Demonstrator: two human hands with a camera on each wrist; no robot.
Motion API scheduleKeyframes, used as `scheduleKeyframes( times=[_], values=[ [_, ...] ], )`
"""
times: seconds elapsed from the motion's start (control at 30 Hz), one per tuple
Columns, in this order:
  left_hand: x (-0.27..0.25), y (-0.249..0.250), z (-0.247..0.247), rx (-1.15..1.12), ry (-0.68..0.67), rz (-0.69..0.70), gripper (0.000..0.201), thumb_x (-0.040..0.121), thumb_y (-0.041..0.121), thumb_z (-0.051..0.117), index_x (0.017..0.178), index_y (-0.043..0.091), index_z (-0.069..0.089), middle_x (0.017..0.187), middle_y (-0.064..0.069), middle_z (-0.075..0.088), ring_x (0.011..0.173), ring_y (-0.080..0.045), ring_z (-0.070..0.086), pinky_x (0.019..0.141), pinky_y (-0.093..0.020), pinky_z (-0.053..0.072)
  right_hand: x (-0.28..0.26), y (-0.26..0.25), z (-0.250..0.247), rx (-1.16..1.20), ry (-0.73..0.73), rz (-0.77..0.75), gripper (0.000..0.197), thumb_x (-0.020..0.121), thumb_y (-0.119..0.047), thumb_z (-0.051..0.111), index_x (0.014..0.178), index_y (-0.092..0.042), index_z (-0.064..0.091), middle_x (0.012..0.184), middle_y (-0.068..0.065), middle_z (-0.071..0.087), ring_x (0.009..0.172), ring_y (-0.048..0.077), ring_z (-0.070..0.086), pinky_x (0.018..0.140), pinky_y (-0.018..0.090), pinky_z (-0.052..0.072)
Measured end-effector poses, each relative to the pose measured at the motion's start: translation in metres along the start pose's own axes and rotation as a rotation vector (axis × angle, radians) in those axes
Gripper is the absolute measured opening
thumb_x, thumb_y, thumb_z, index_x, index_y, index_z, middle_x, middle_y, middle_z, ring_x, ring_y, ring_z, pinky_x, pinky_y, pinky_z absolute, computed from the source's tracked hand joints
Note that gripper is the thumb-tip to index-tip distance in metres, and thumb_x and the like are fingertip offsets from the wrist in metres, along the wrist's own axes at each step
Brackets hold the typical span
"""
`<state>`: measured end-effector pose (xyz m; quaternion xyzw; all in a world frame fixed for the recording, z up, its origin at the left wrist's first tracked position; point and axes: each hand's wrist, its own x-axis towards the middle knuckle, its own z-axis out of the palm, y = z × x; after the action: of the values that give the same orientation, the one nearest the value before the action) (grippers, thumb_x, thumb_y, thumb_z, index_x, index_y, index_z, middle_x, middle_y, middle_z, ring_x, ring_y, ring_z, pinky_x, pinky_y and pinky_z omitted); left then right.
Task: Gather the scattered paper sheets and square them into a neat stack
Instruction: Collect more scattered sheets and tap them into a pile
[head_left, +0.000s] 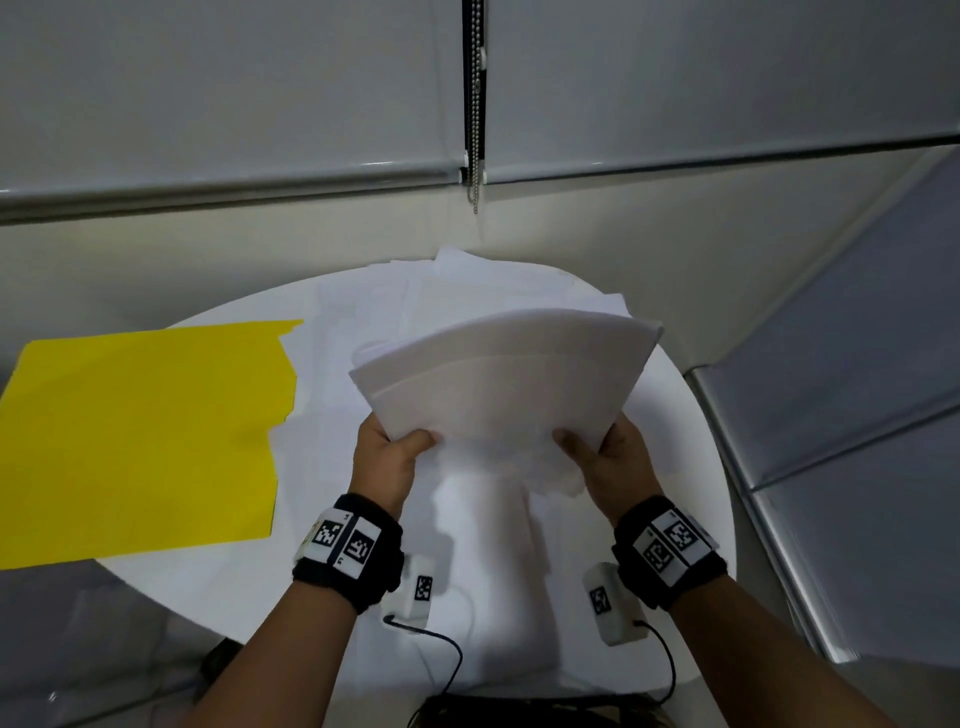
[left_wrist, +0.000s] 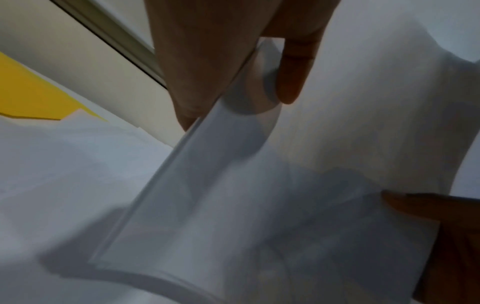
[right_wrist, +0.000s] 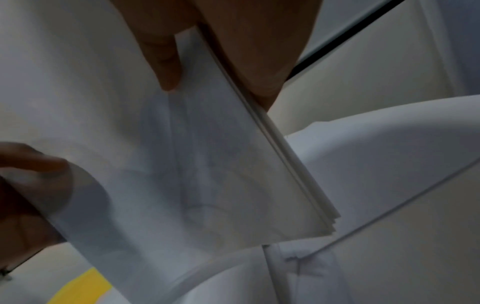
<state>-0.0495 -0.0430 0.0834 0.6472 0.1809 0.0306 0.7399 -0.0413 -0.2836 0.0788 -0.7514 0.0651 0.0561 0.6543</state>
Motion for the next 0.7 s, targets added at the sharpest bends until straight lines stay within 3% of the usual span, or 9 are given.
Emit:
scheduleKeyframes(
  times=[0.1, 0.17, 0.23, 0.37, 0.47, 0.53, 0.63, 0.7],
  values=[
    [-0.002, -0.007, -0.005, 0.028, -0.033, -0.011, 0.039, 0.061, 0.006, 0.067, 0.1, 0.007, 0.068, 0.091, -0.005, 0.074, 0.088, -0.028, 0.07, 0.071, -0.032, 0.055, 0.002, -0.001, -0.009, -0.006, -0.06, 0.011, 0.037, 0.077, -0.013, 0.078, 0.105, -0.032, 0.062, 0.106, -0.009, 0.071, 0.098, 0.01, 0.067, 0.085, 0.036, 0.057],
    [-0.002, -0.006, -0.008, 0.037, -0.105, 0.032, 0.042, 0.066, 0.003, 0.066, 0.106, 0.011, 0.066, 0.095, 0.0, 0.075, 0.092, -0.02, 0.07, 0.075, -0.026, 0.055, 0.004, -0.004, -0.017, 0.025, -0.047, 0.005, 0.038, 0.076, -0.009, 0.079, 0.103, -0.03, 0.064, 0.105, -0.006, 0.072, 0.1, 0.013, 0.067, 0.088, 0.041, 0.055],
    [-0.001, 0.004, -0.008, 0.045, -0.144, 0.083, 0.044, 0.066, 0.007, 0.072, 0.109, 0.013, 0.064, 0.099, 0.002, 0.075, 0.095, -0.017, 0.069, 0.081, -0.028, 0.055, 0.007, -0.012, -0.025, 0.083, -0.044, -0.032, 0.036, 0.075, -0.005, 0.078, 0.102, -0.026, 0.066, 0.105, -0.002, 0.073, 0.1, 0.017, 0.068, 0.085, 0.039, 0.055],
    [0.002, 0.035, -0.005, 0.128, -0.159, 0.238, 0.052, 0.067, 0.03, 0.078, 0.113, 0.008, 0.065, 0.109, -0.005, 0.072, 0.103, -0.026, 0.068, 0.088, -0.038, 0.054, 0.009, -0.043, -0.032, 0.12, -0.033, -0.151, 0.028, 0.074, -0.007, 0.075, 0.096, -0.024, 0.067, 0.093, -0.01, 0.075, 0.09, 0.009, 0.07, 0.074, 0.022, 0.054],
    [0.002, 0.05, 0.001, 0.177, -0.175, 0.311, 0.041, 0.072, 0.03, 0.075, 0.104, 0.007, 0.065, 0.099, 0.002, 0.069, 0.096, -0.023, 0.067, 0.082, -0.037, 0.054, 0.005, -0.056, -0.028, 0.093, -0.016, -0.225, 0.019, 0.077, -0.007, 0.072, 0.088, -0.022, 0.068, 0.081, -0.019, 0.073, 0.08, -0.002, 0.068, 0.069, 0.013, 0.051],
    [0.001, 0.049, 0.004, 0.16, -0.159, 0.313, 0.045, 0.073, 0.03, 0.074, 0.106, 0.001, 0.064, 0.1, -0.002, 0.068, 0.096, -0.023, 0.067, 0.081, -0.035, 0.054, 0.003, -0.056, -0.023, 0.083, 0.018, -0.245, 0.019, 0.08, -0.005, 0.071, 0.085, -0.022, 0.069, 0.076, -0.025, 0.071, 0.077, -0.008, 0.066, 0.068, 0.008, 0.048],
    [0.0, 0.038, 0.002, 0.139, -0.145, 0.221, 0.054, 0.068, 0.027, 0.08, 0.112, 0.0, 0.064, 0.106, -0.009, 0.072, 0.099, -0.022, 0.069, 0.083, -0.033, 0.056, 0.006, -0.048, -0.02, 0.111, 0.046, -0.228, 0.021, 0.077, -0.012, 0.074, 0.097, -0.016, 0.07, 0.087, -0.013, 0.074, 0.085, 0.0, 0.068, 0.071, 0.014, 0.052],
    [0.0, 0.029, 0.0, 0.128, -0.159, 0.134, 0.044, 0.065, 0.014, 0.082, 0.106, 0.017, 0.069, 0.098, 0.0, 0.075, 0.094, -0.016, 0.071, 0.08, -0.029, 0.058, 0.01, -0.032, -0.022, 0.097, 0.018, -0.185, 0.042, 0.073, -0.012, 0.079, 0.112, -0.009, 0.063, 0.101, 0.0, 0.072, 0.096, 0.012, 0.068, 0.076, 0.024, 0.056]
  ],
)
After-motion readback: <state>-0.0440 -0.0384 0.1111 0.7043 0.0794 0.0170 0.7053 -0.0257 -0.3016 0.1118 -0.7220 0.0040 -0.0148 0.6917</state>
